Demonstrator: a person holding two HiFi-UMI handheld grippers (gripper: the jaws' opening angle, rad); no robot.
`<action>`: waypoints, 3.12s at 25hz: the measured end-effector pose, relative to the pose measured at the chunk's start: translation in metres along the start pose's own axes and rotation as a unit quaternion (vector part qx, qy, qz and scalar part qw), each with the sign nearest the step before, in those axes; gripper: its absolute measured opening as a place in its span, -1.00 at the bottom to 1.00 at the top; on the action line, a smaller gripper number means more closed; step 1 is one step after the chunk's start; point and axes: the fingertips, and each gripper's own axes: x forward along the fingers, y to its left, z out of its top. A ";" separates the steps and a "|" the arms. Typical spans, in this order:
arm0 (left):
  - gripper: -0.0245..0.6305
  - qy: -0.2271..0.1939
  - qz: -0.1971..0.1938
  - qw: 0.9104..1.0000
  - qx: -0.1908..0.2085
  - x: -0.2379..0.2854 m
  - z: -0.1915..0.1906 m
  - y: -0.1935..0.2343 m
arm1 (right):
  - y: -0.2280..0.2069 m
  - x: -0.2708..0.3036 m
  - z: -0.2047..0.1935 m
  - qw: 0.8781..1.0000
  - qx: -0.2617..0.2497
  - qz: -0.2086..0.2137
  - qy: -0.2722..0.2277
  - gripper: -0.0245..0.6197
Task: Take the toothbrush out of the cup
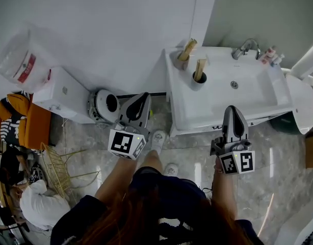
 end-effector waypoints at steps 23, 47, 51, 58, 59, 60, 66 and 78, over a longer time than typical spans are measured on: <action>-0.86 0.008 -0.157 0.987 -0.016 0.288 -0.042 0.113 | -0.108 0.220 -0.063 0.991 -0.027 -0.133 0.013 -0.88; -0.86 0.044 -0.135 0.989 -0.029 0.343 -0.079 0.125 | -0.121 0.269 -0.228 0.964 -0.063 -0.043 0.256 0.04; -0.86 0.049 -0.133 0.990 -0.028 0.347 -0.084 0.129 | -0.125 0.269 -0.246 0.957 -0.065 -0.038 0.279 0.00; -0.86 0.052 -0.126 0.990 -0.026 0.350 -0.087 0.135 | -0.126 0.272 -0.247 0.956 -0.070 -0.034 0.283 -0.38; -0.86 0.051 -0.125 0.990 -0.026 0.350 -0.087 0.135 | -0.126 0.272 -0.243 0.957 -0.071 -0.034 0.278 -0.45; -0.86 0.050 -0.125 0.991 -0.025 0.350 -0.086 0.135 | -0.125 0.273 -0.238 0.959 -0.071 -0.033 0.272 -0.49; -0.86 0.040 -0.123 0.991 -0.024 0.347 -0.078 0.136 | -0.120 0.272 -0.201 0.970 -0.058 -0.034 0.234 -0.59; -0.86 0.007 -0.124 0.992 -0.016 0.328 -0.043 0.123 | -0.111 0.263 -0.075 0.991 -0.062 -0.028 0.115 -0.61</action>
